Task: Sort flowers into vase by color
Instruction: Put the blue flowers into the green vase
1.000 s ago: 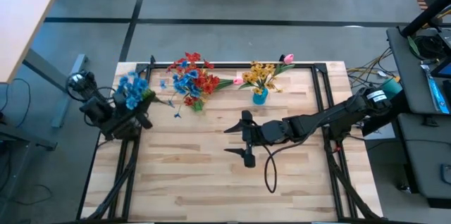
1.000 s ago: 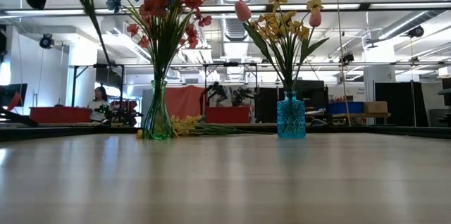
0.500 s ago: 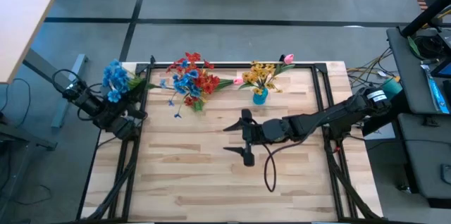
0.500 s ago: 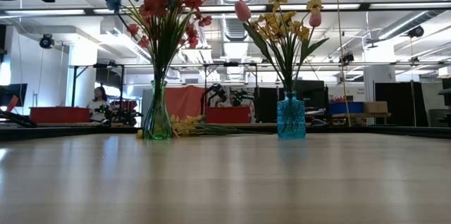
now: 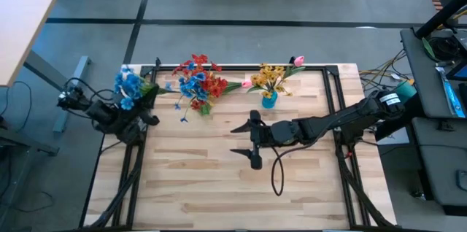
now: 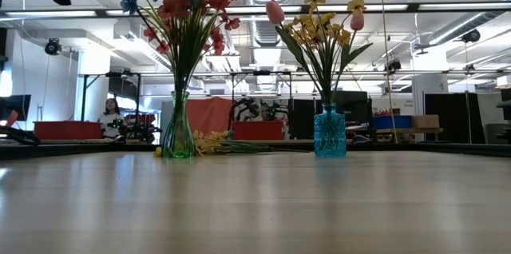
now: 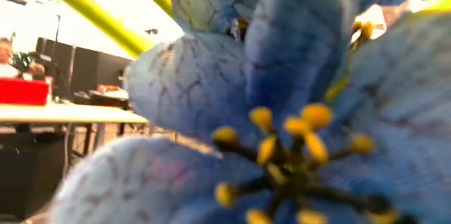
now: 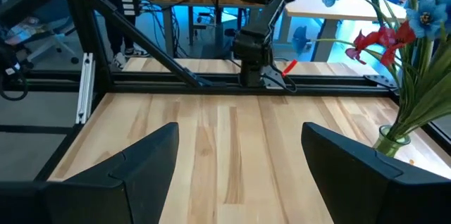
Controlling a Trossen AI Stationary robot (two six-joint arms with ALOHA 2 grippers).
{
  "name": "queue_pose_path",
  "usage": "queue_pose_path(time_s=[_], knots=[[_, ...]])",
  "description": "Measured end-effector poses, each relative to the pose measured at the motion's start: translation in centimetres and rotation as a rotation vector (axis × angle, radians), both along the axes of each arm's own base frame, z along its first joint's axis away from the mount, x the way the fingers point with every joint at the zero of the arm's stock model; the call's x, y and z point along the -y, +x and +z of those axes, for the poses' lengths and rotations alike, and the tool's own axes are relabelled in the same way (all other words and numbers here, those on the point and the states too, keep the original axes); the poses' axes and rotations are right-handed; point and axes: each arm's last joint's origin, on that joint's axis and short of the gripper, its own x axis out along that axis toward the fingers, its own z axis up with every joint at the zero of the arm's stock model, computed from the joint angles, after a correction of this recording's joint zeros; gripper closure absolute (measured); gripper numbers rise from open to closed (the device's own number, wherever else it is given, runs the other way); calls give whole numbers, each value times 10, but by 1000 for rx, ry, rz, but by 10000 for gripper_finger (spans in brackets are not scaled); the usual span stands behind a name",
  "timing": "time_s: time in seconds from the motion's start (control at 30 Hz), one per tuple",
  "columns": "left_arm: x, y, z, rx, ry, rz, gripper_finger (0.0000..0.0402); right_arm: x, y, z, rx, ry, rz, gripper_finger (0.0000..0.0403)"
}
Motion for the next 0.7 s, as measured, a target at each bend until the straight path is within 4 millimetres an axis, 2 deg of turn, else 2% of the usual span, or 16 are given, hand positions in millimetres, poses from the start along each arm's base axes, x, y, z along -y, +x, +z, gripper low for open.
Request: queue_pose_path(time_s=[0.33, 0.5, 0.7], knots=[[-7, 30, -8, -11, 11, 66, 401, 1, 1, 3, 17, 12, -6, 110], [-13, 45, -14, -108, -3, 104, 401, 1, 1, 3, 16, 24, -9, 110], [-12, 58, -10, -221, -52, 67, 401, 1, 1, 2, 14, 23, -9, 110]])
